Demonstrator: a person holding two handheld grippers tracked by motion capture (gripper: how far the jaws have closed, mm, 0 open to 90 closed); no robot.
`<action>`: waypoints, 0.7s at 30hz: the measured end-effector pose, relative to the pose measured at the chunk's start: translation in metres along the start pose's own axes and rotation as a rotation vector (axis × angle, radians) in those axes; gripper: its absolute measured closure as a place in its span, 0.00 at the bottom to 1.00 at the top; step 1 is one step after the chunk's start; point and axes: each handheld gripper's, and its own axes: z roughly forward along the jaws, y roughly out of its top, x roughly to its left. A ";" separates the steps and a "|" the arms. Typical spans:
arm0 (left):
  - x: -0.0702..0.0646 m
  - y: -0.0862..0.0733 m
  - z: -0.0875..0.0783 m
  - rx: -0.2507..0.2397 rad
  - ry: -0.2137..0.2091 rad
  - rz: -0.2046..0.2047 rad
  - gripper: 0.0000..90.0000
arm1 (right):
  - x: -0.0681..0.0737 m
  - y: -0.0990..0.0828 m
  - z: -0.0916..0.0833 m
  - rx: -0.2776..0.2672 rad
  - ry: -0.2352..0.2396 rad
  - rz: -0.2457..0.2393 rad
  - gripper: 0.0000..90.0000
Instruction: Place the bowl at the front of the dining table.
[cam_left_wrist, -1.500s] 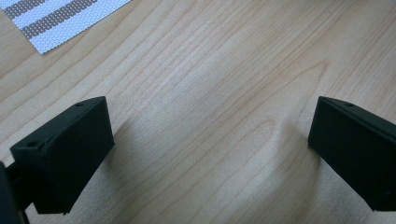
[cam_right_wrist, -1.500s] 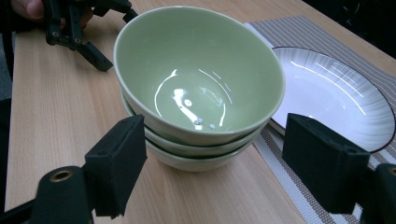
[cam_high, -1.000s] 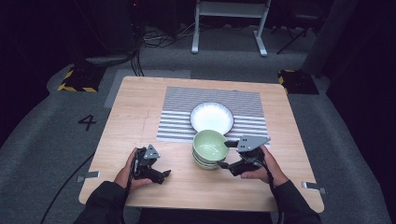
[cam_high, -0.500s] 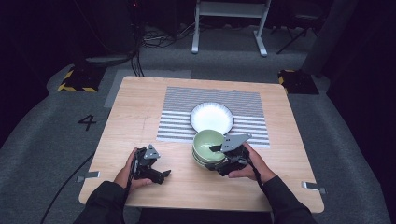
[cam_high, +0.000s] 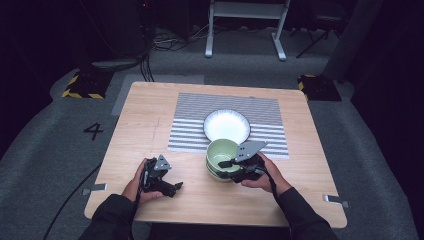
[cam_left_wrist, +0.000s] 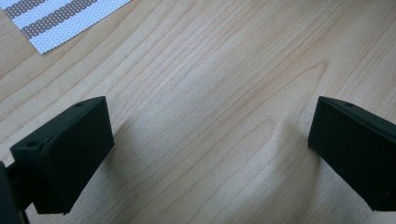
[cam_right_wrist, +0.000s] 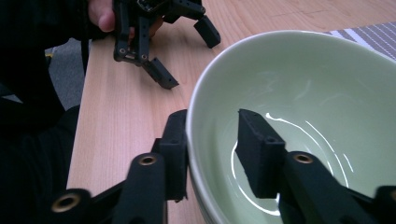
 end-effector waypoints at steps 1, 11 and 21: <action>0.000 0.000 0.000 0.000 -0.001 0.000 0.00 | 0.001 0.001 -0.001 0.007 0.029 -0.016 0.86; 0.000 0.000 0.000 -0.002 -0.001 0.000 0.00 | 0.002 0.006 -0.001 0.035 0.032 -0.031 0.91; 0.000 0.000 0.000 0.000 0.000 0.001 0.00 | 0.004 0.013 -0.005 0.031 0.008 -0.026 0.92</action>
